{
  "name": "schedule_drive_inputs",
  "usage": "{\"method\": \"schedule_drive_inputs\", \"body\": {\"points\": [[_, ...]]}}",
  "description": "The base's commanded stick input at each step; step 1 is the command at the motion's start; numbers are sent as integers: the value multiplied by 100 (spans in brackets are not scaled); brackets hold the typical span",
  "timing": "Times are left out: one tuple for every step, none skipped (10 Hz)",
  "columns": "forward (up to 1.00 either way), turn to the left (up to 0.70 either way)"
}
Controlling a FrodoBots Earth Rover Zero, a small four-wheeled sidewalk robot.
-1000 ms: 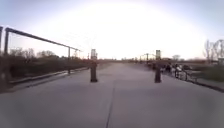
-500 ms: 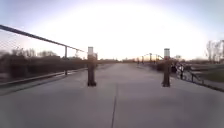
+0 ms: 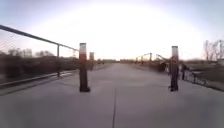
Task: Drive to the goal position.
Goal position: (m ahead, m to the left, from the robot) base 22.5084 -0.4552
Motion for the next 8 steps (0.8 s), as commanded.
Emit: {"method": "schedule_drive_inputs", "body": {"points": [[100, -27], [100, 1], [100, 1], [100, 1], [100, -19], [100, -38], [100, 1], [100, 1]]}}
